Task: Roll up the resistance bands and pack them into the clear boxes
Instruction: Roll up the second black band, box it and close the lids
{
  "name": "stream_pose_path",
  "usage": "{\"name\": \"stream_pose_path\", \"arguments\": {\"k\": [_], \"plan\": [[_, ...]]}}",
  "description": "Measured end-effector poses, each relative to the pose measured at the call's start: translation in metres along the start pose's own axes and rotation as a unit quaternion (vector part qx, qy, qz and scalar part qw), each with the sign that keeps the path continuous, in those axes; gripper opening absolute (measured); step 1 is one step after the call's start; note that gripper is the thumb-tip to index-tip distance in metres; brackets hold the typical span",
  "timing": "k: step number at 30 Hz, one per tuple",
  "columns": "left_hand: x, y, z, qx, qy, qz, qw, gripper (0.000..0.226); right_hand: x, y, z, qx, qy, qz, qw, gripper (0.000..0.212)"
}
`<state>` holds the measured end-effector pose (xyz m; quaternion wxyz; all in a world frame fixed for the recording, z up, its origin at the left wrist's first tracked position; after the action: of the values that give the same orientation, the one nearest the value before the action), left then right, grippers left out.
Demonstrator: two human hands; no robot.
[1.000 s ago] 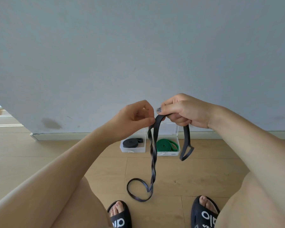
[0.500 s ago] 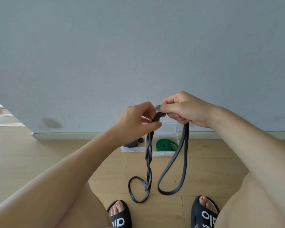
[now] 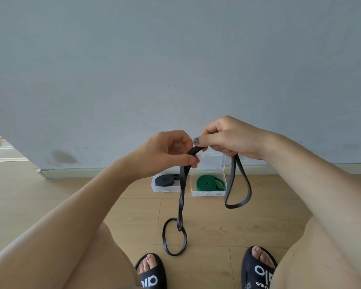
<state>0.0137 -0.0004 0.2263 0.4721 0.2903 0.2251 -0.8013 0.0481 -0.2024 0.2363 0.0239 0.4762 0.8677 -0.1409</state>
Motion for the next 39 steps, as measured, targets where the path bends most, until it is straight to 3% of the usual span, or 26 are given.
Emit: {"name": "stream_pose_path", "arguments": {"k": [4,8,13,18,26,34,39], "plan": [[-0.006,0.002,-0.004,-0.006,0.000,0.018,1.000,0.010,-0.001,-0.001,0.000,0.003,0.003,-0.001,1.000,0.026],[-0.007,0.003,-0.004,0.007,0.034,0.021,0.999,0.022,0.002,-0.001,-0.001,0.001,0.009,-0.012,1.000,0.026],[0.000,0.004,-0.005,0.010,0.011,-0.018,1.000,0.022,0.000,-0.003,-0.001,0.003,0.029,-0.016,0.999,0.024],[-0.001,0.002,-0.007,-0.016,-0.015,-0.040,0.999,0.006,-0.001,-0.003,-0.001,0.000,0.031,-0.022,0.999,0.026],[-0.001,0.003,-0.015,-0.016,-0.077,-0.096,0.992,0.013,-0.011,-0.003,-0.003,-0.033,0.018,-0.008,0.999,0.029],[-0.001,0.005,-0.016,0.000,-0.033,-0.051,0.998,0.011,-0.009,-0.005,0.000,0.012,-0.082,-0.028,0.996,0.024],[0.004,0.009,-0.012,0.010,0.012,-0.045,0.999,0.006,0.008,-0.001,0.005,0.003,-0.100,-0.039,0.994,0.036]]}}
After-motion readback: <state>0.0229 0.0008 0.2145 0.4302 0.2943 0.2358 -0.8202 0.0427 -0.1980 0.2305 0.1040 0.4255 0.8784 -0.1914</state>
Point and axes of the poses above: each hand's wrist, its own y-axis towards the middle knuckle, its own x-axis out of the palm, z = x × y, the point moved 2 cm from there along y, towards the middle knuckle, and after that the axes turned 15 degrees about y, right-handed, at the moved point
